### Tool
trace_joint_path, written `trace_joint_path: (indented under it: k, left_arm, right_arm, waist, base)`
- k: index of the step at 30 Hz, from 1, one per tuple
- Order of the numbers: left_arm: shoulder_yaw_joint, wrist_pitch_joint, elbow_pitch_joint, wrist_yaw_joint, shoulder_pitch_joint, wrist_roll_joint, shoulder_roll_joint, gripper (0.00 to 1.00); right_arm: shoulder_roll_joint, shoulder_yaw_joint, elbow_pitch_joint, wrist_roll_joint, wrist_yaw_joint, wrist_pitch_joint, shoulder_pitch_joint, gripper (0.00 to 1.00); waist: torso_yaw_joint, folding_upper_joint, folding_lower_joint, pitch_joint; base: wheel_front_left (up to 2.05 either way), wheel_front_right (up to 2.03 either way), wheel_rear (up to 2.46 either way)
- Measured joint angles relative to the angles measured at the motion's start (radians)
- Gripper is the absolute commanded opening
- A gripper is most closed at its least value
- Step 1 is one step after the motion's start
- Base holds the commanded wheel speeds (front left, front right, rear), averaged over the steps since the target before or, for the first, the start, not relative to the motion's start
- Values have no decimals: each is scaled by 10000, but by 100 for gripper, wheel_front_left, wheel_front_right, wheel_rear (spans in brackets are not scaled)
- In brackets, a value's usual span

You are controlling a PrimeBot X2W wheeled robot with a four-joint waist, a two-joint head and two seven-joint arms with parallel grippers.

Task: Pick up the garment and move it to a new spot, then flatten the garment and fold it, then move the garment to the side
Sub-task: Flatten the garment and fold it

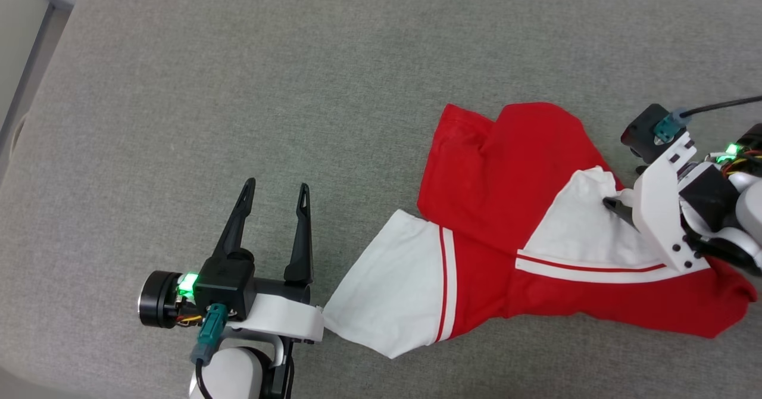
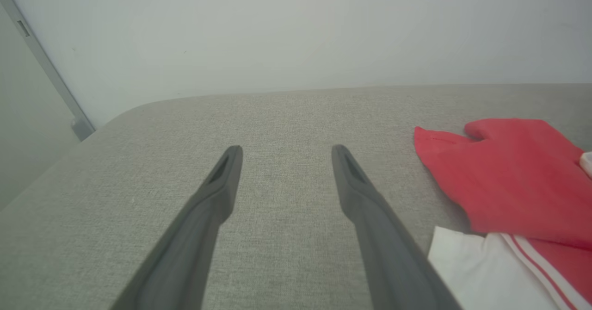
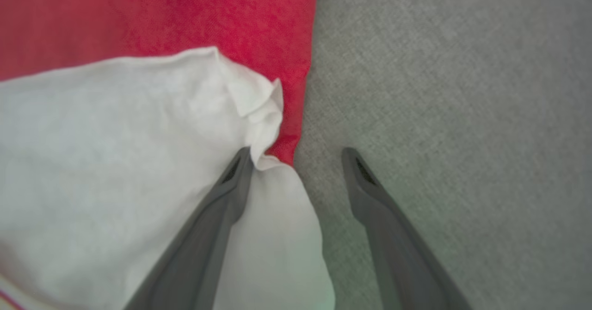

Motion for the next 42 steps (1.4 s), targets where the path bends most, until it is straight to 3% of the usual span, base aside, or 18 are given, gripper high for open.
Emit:
trace_joint_path:
  k: [4, 6, 17, 24, 28, 34, 42]
  left_arm:
    - [-58, 0, -6, 125, -60, -90, -4, 100]
    - [-50, 0, -12, 169, -59, -96, -4, 100]
    - [105, 0, 71, 157, -89, -10, -12, 100]
    - [288, 0, 161, 117, 345, 21, -13, 100]
    - [395, 0, 211, 104, 663, 56, -13, 100]
    - [579, 0, 253, 25, 1009, 109, 8, 100]
    - [688, 0, 305, -113, 1110, 194, 36, 100]
  right_arm:
    - [15, 456, 339, 502, -19, -146, -298, 100]
    - [17, 706, 366, 533, -17, -552, -456, 0]
    - [451, 610, 1126, 351, 10, -3478, -1617, 0]
    - [-46, 324, 360, 186, 8, -4913, -1355, 0]
    - [-604, -88, -533, 140, 10, -5346, -99, 0]
    - [-1141, -1595, -1423, 171, 8, -5557, 2592, 0]
    - [-673, -4172, -1381, 138, 10, -5563, 6076, 0]
  waist:
    - [222, 0, -1, 229]
    - [212, 0, -1, 264]
    - [-225, 0, 0, -140]
    - [-507, 0, 0, -720]
    - [-729, 0, 0, -1098]
    - [-1246, 0, -1, -1571]
    - [-1843, 0, -1, -1869]
  base:
    - [0, 0, 0]
    - [0, 0, 0]
    - [0, 0, 0]
    - [0, 0, 0]
    - [0, 0, 0]
    - [0, 0, 0]
    - [0, 0, 0]
